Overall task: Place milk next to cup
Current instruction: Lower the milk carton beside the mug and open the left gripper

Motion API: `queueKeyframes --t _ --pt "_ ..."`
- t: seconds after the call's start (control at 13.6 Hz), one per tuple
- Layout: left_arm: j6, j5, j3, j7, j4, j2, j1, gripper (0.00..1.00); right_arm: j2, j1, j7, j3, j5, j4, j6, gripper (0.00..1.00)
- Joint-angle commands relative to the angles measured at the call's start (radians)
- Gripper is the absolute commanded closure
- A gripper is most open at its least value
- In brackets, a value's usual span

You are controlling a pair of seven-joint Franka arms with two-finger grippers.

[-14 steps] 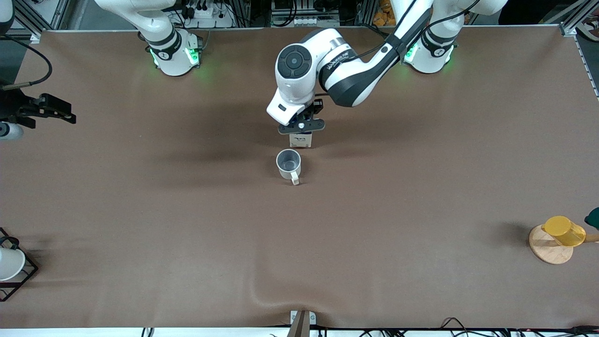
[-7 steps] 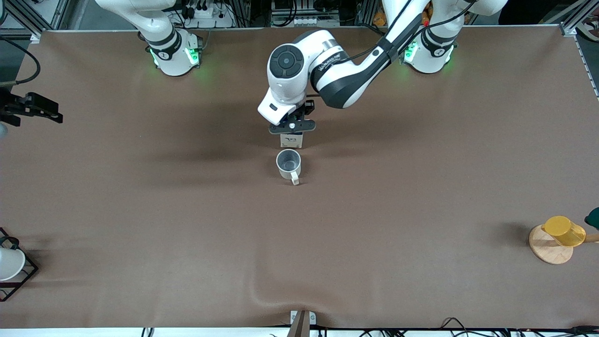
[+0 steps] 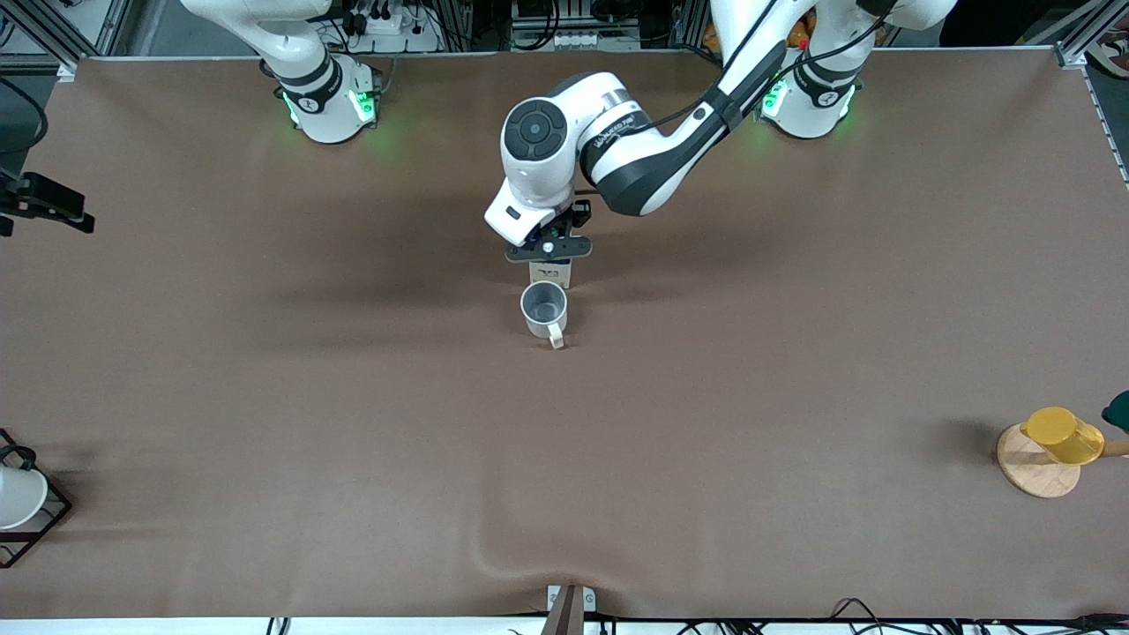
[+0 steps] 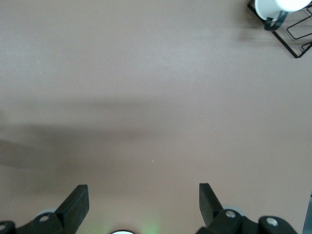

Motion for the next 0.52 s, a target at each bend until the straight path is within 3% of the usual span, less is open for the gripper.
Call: queueKeyframes --t 0.0,0.07,0.15,0.44 --pt "-0.004 0.026 0.004 0.002 0.028 0.015 -0.01 0.39 -0.012 -0.032 -0.018 0.022 0.013 0.008 -0.007 0.0" --pt "-0.004 0.027 0.004 0.0 0.029 0.018 -0.011 0.14 -0.012 -0.033 -0.033 0.021 0.01 0.016 -0.015 0.0" --pt "-0.002 0.03 0.004 0.002 0.028 0.018 -0.011 0.0 -0.012 -0.042 -0.081 0.013 0.011 0.02 -0.022 0.0" --pt "-0.004 0.033 0.004 -0.003 0.031 -0.01 -0.001 0.0 -0.001 -0.07 -0.21 0.01 0.069 0.02 0.0 0.0"
